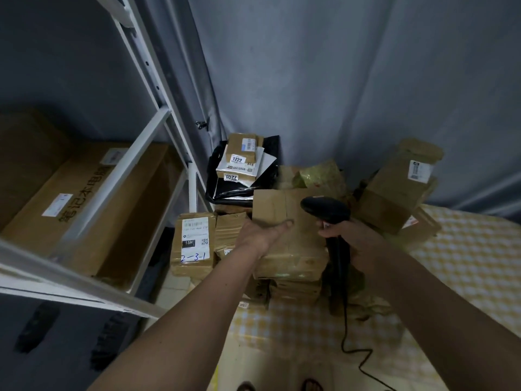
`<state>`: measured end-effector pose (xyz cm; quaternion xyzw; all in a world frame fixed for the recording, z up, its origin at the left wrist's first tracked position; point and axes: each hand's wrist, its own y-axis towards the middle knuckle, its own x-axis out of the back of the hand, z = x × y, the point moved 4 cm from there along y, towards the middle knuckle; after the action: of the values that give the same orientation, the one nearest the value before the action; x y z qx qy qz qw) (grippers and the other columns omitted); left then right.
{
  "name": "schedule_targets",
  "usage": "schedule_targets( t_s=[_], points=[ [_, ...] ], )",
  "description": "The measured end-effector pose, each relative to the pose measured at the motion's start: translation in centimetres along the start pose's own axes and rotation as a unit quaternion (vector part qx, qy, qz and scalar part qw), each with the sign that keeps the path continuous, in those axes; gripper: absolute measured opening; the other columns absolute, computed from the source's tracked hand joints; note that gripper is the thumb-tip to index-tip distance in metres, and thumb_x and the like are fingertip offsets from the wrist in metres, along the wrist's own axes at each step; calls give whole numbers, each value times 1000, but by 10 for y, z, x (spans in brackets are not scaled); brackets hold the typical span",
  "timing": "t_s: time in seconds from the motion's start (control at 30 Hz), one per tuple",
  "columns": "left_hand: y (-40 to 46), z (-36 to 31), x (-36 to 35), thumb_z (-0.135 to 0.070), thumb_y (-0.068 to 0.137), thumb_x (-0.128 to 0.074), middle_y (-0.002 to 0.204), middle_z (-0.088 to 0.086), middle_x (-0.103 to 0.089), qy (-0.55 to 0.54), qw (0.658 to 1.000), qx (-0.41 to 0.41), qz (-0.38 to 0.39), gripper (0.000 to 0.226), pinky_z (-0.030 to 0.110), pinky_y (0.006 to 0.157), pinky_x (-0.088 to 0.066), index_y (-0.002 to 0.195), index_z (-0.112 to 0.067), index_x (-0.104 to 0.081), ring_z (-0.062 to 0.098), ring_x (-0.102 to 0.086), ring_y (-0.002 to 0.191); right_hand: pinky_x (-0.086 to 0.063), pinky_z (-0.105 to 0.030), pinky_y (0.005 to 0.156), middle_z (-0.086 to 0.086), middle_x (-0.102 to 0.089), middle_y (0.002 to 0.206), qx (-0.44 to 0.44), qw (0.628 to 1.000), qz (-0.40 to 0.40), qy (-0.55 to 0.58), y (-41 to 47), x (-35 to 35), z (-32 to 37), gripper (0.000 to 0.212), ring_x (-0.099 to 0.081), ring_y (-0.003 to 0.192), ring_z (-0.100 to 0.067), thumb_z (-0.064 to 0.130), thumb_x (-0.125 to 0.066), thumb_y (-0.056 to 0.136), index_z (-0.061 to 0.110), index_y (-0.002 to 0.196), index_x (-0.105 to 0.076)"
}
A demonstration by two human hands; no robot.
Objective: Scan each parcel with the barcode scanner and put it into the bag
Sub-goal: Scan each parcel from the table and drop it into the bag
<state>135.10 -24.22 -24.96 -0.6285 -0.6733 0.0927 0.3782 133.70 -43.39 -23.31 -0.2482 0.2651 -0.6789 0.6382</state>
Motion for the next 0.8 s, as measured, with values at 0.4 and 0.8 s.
schedule_targets(
  t_s=[0.4, 0.8],
  points=[
    [-14, -13, 30, -27, 62, -90, 137, 4, -50, -91, 993, -64, 29, 115, 46, 102, -46, 152, -30, -17, 28, -52, 121, -50, -45, 91, -12, -62, 104, 59, 998, 35, 4, -44, 4, 33, 18, -58, 97, -30, -3, -67, 80, 10, 93, -64],
    [-19, -30, 46, 7, 61, -83, 111, 2, -59, -83, 991, -76, 76, 101, 54, 90, -52, 139, -35, -34, 29, -58, 105, -48, -32, 63, -7, -58, 102, 92, 995, 8, -41, -51, -17, 33, 25, -56, 92, -26, 0, -66, 83, 10, 105, -60]
  ],
)
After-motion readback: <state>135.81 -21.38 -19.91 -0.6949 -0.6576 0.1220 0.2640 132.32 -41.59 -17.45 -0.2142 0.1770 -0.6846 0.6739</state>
